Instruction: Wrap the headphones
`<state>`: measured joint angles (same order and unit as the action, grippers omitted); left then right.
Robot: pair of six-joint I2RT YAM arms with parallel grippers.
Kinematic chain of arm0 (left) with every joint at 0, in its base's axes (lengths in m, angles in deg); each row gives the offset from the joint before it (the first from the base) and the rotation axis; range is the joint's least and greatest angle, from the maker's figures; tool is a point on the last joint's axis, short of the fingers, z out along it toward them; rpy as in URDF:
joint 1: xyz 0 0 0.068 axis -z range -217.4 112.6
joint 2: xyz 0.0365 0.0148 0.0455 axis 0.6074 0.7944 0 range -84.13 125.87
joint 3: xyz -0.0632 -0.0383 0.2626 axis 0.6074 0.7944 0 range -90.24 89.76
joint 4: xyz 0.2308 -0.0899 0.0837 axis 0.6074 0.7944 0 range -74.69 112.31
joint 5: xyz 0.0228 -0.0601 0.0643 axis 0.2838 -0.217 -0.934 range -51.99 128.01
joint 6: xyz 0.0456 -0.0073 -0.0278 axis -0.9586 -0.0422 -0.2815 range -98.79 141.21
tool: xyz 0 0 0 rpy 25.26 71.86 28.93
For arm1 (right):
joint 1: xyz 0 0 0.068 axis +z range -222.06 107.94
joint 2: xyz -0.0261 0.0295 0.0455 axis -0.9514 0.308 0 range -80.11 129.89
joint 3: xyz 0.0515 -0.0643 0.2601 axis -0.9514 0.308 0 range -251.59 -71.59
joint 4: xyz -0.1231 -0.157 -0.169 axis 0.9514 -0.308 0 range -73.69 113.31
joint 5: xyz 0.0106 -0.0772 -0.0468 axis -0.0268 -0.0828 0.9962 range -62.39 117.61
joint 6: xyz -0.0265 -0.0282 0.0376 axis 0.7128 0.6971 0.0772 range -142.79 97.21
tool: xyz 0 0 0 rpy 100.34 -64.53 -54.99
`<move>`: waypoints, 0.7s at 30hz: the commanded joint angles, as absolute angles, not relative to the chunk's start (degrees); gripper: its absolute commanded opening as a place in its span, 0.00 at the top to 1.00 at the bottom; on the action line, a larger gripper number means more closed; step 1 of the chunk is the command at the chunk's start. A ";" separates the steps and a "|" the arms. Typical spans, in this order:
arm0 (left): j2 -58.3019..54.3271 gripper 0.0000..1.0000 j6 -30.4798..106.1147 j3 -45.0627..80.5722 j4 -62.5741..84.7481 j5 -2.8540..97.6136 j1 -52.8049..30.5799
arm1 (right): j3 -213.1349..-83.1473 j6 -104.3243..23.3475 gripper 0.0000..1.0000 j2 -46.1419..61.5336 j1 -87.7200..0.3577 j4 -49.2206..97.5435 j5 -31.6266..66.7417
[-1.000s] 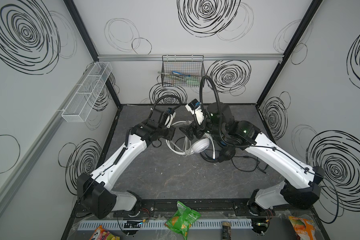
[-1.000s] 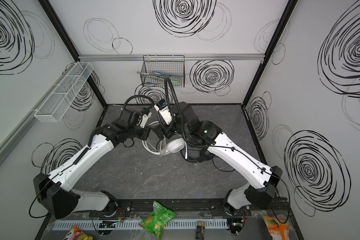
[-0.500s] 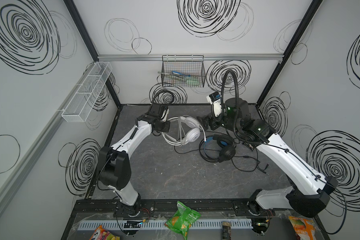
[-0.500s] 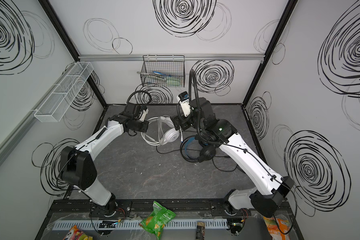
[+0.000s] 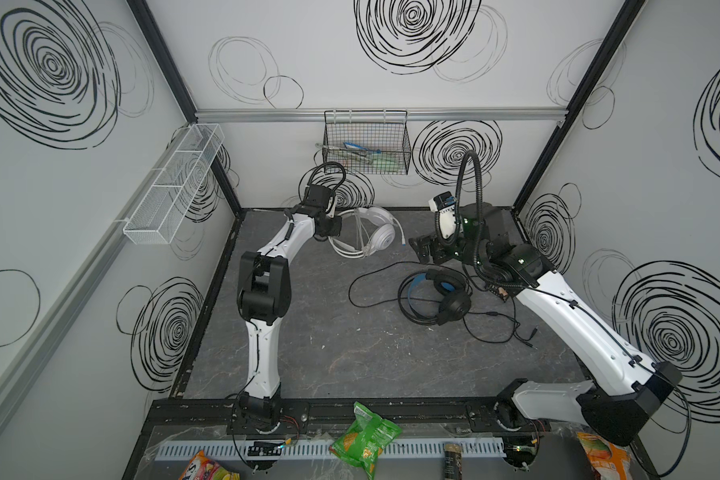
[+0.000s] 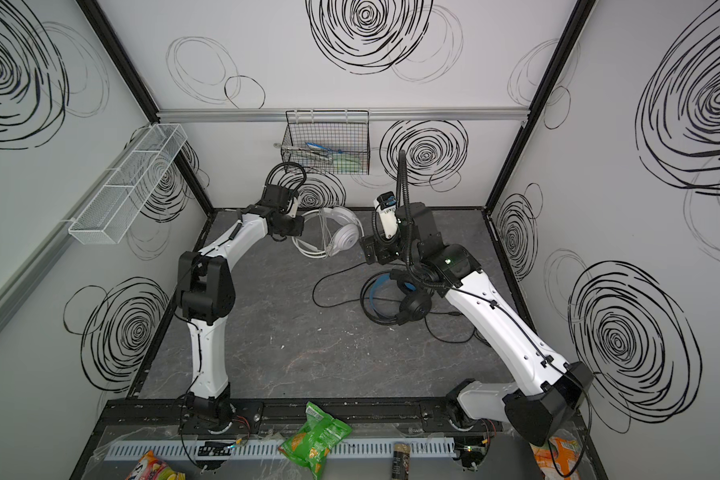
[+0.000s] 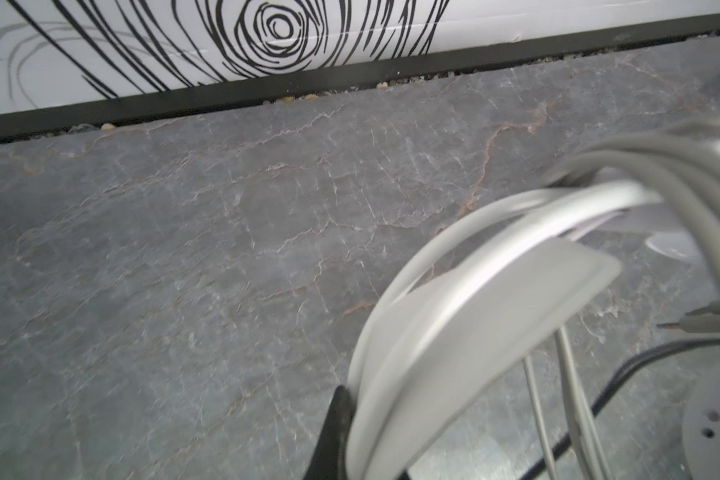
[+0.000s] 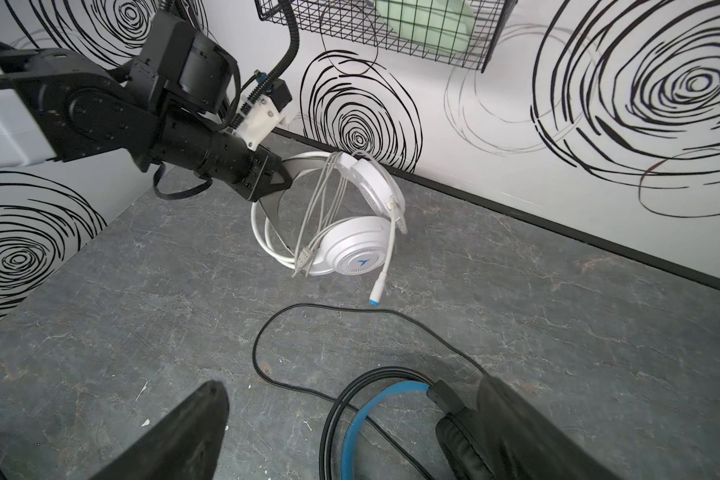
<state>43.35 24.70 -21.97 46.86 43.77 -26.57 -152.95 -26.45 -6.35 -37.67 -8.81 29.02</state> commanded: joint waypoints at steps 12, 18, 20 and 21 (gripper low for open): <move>53.54 1.00 24.18 -35.47 43.24 48.46 -31.02 | -151.50 -27.45 0.03 -5.97 -41.74 -7.36 26.59; 54.75 1.00 24.64 -36.08 41.62 48.72 -31.25 | -153.16 -26.76 0.03 -3.95 -41.74 -7.49 27.02; 55.42 1.00 24.70 -36.25 41.68 48.64 -31.34 | -153.24 -26.83 0.03 -3.64 -41.71 -7.53 27.07; 55.76 1.00 24.65 -36.17 41.75 48.95 -31.47 | -153.27 -26.93 0.03 -3.51 -41.74 -7.53 27.06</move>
<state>54.54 23.39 -33.66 46.22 45.82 -31.10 -151.68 -26.65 -3.92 -41.61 -8.81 27.38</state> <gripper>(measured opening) 0.084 0.976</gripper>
